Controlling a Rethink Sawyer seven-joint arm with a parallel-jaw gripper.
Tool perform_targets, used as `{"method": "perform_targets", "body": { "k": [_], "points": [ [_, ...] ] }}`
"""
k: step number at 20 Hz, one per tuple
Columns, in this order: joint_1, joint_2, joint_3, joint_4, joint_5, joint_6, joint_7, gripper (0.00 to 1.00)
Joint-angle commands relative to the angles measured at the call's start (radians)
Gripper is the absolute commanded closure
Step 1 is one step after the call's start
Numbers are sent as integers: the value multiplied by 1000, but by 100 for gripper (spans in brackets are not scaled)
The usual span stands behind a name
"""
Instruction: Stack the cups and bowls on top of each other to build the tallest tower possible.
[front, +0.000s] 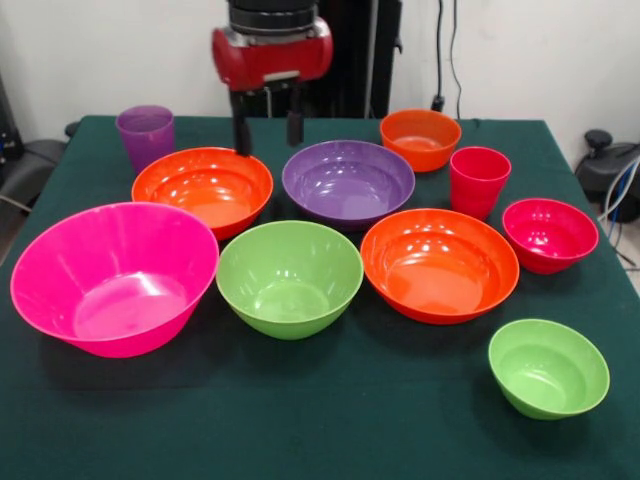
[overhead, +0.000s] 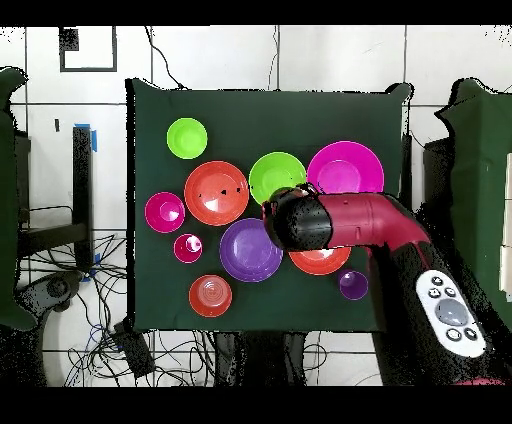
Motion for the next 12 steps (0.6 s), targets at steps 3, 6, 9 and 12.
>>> {"method": "perform_targets", "body": {
  "k": [3,6,9,12],
  "points": [
    [-81,66,99,-59,-93,122,-255,0],
    [-106,99,122,-104,-135,125,-305,0],
    [-132,141,159,-160,-171,136,-363,0],
    [-152,171,191,-168,-196,128,-384,0]
  ]
}}
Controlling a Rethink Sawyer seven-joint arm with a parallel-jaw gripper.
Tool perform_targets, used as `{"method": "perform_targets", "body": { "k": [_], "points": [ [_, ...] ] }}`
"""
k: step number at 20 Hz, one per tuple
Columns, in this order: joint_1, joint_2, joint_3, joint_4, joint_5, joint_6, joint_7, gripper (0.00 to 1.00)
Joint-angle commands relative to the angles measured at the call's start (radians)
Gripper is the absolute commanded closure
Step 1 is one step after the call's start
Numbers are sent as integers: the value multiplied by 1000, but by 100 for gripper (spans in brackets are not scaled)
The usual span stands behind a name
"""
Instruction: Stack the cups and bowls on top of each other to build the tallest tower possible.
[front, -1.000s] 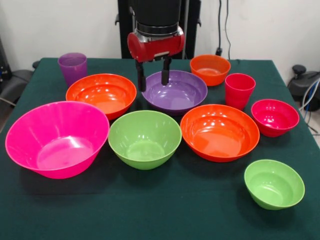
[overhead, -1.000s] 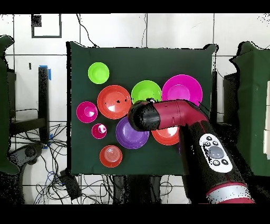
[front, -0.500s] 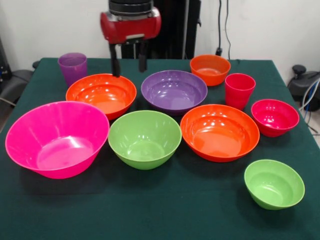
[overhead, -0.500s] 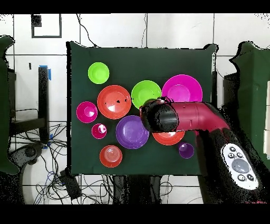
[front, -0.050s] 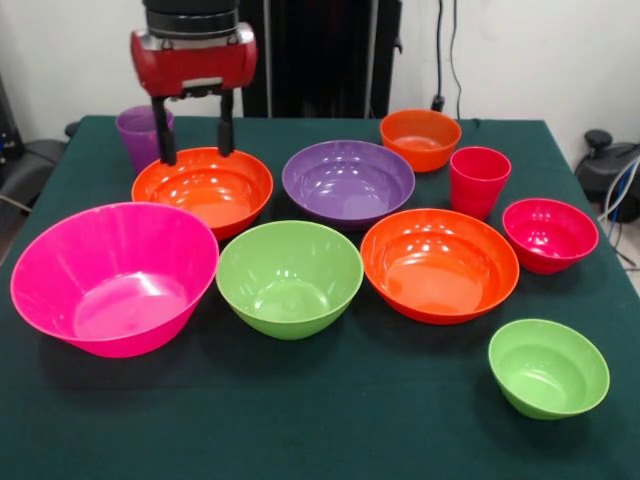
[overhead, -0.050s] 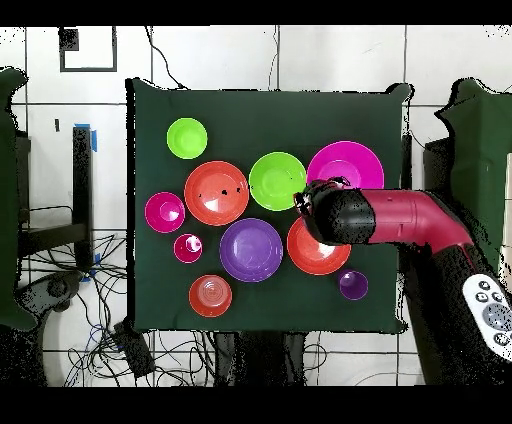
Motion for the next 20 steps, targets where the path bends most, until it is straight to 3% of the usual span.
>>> {"method": "perform_targets", "body": {
  "k": [1,8,14,20],
  "points": [
    [-24,126,124,-88,-133,94,-373,0],
    [-62,93,150,-22,-165,97,-332,0],
    [-95,135,131,-14,-221,123,-339,0],
    [-120,176,140,8,-281,72,-337,0]
  ]
}}
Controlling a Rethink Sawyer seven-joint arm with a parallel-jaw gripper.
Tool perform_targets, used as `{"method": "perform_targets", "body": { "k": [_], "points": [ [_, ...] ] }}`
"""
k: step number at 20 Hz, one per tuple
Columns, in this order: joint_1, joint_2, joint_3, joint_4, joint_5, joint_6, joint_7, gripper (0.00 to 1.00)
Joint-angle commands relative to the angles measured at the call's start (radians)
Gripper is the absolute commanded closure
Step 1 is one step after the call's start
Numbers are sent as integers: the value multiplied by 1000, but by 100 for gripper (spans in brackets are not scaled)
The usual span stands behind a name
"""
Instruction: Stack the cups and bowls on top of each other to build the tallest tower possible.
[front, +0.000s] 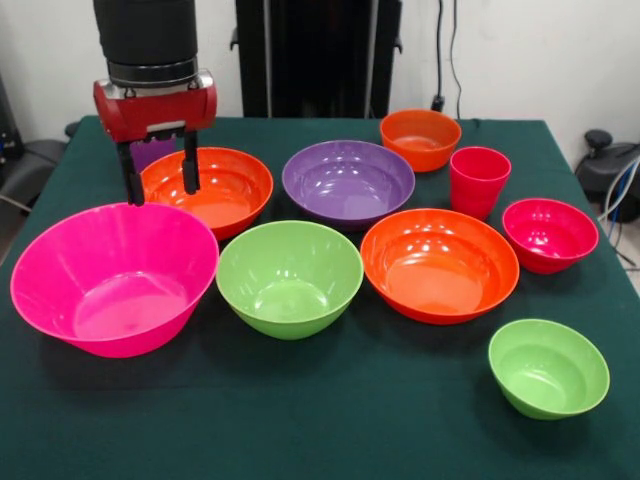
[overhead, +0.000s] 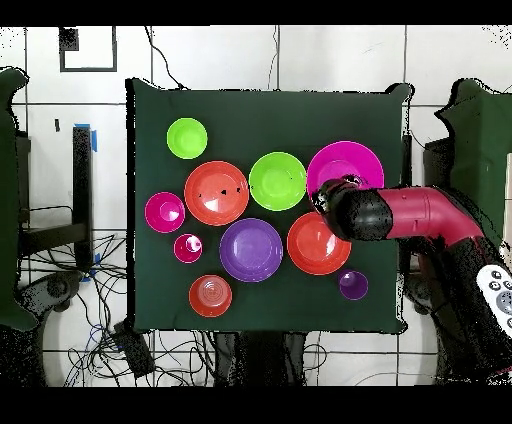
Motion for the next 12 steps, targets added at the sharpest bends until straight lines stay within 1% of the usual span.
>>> {"method": "perform_targets", "body": {
  "k": [1,4,12],
  "points": [
    [-11,77,31,43,-145,64,-327,0],
    [-13,99,20,43,-190,50,-322,0],
    [-41,151,37,58,-259,5,-312,0]
  ]
}}
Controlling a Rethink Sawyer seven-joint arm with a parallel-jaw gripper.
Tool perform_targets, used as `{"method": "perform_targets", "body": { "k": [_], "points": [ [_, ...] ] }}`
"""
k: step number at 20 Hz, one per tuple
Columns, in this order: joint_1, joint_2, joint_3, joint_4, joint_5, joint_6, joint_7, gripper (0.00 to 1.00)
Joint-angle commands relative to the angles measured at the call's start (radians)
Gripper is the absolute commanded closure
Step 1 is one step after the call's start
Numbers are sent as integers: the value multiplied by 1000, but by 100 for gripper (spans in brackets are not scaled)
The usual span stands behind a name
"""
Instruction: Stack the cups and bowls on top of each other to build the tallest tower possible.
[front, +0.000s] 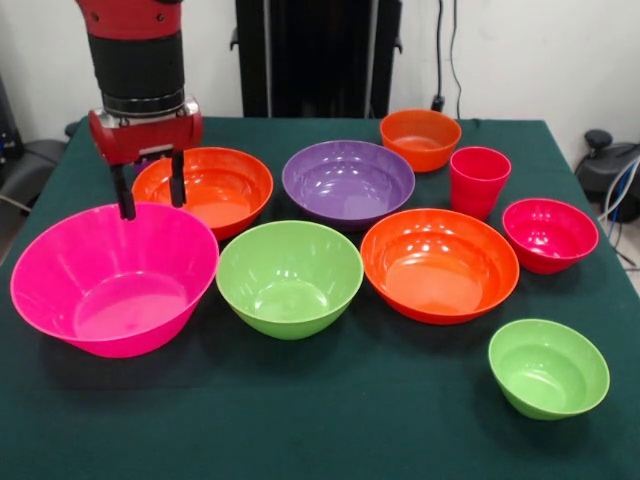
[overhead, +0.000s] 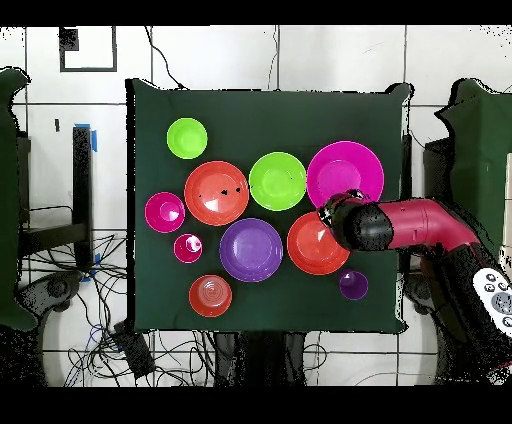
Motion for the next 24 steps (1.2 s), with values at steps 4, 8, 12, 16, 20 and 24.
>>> {"method": "perform_targets", "body": {
  "k": [4,8,12,16,20,24],
  "points": [
    [4,89,37,68,-157,-10,-294,0],
    [11,84,33,77,-179,-10,-272,0],
    [13,80,30,76,-194,1,-272,0],
    [14,76,31,81,-202,0,-264,0],
    [12,78,35,85,-202,3,-260,0],
    [11,84,40,80,-196,17,-272,0]
  ]
}}
